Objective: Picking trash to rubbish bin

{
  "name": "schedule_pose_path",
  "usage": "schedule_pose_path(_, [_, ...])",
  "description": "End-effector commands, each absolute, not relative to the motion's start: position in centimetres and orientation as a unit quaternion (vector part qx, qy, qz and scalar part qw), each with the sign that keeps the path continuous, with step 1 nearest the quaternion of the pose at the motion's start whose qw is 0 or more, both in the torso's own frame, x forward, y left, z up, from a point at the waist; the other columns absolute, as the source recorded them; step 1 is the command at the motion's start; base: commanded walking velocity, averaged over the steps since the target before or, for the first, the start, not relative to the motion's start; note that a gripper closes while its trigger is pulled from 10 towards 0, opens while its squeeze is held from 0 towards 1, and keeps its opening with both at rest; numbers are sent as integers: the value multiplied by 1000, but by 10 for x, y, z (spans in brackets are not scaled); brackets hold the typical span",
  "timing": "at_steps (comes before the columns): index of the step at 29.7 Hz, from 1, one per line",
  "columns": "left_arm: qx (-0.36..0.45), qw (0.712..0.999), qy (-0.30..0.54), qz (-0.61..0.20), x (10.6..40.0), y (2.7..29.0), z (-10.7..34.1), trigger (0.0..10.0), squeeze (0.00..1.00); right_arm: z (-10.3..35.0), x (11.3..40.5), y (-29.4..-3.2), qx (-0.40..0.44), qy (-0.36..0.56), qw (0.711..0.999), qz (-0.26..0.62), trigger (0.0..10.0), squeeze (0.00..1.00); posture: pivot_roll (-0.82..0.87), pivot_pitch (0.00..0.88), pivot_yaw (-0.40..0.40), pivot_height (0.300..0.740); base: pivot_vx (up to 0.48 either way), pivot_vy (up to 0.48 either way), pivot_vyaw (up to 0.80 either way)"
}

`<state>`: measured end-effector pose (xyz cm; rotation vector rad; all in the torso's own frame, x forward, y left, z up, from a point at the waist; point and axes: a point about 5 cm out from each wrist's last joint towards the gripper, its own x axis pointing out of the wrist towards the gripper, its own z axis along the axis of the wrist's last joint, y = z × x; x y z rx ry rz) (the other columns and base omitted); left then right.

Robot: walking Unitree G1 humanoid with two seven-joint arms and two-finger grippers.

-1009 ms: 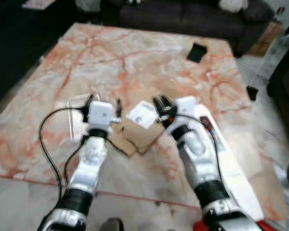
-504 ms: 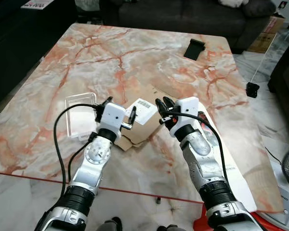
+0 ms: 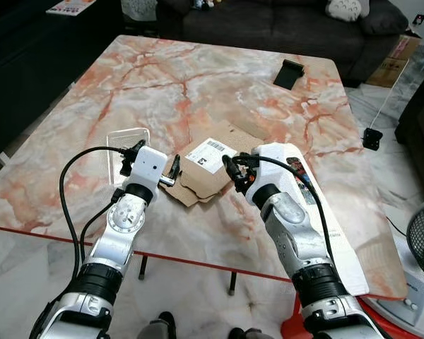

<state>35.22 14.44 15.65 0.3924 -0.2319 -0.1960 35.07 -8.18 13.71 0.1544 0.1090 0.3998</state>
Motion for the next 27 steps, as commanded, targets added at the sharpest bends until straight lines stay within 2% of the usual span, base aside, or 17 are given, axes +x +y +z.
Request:
schedule_pose_path(1, [211, 964, -116, -109, 353, 142, 156, 10000, 0, 144, 352, -83, 90, 51, 976, 189, 10000, 1000, 46, 176, -74, 740, 0, 0, 0])
schedule_pose_path(9, [226, 960, -115, -119, 354, 139, 154, 10000, 0, 141, 354, -87, 128, 93, 975, 157, 10000, 1000, 45, 174, -76, 740, 0, 0, 0])
schedule_pose_path(10, [225, 960, -115, -121, 354, 137, 153, 10000, 0, 138, 354, -87, 139, 112, 972, 154, 10000, 957, 44, 173, -76, 740, 0, 0, 0])
schedule_pose_path(11, [226, 960, -115, -122, 354, 136, 153, 10000, 0, 137, 354, -87, 147, 118, 970, 153, 10000, 0, 44, 173, -76, 740, 0, 0, 0])
schedule_pose_path(22, [239, 956, -126, -117, 358, 137, 157, 10000, 0, 134, 350, -77, 298, 175, 924, 165, 10000, 0, 48, 179, -82, 740, 0, 0, 0])
schedule_pose_path(27, [237, 956, -128, -113, 358, 138, 158, 10000, 0, 134, 350, -77, 298, 179, 923, 166, 10000, 0, 47, 181, -83, 740, 0, 0, 0])
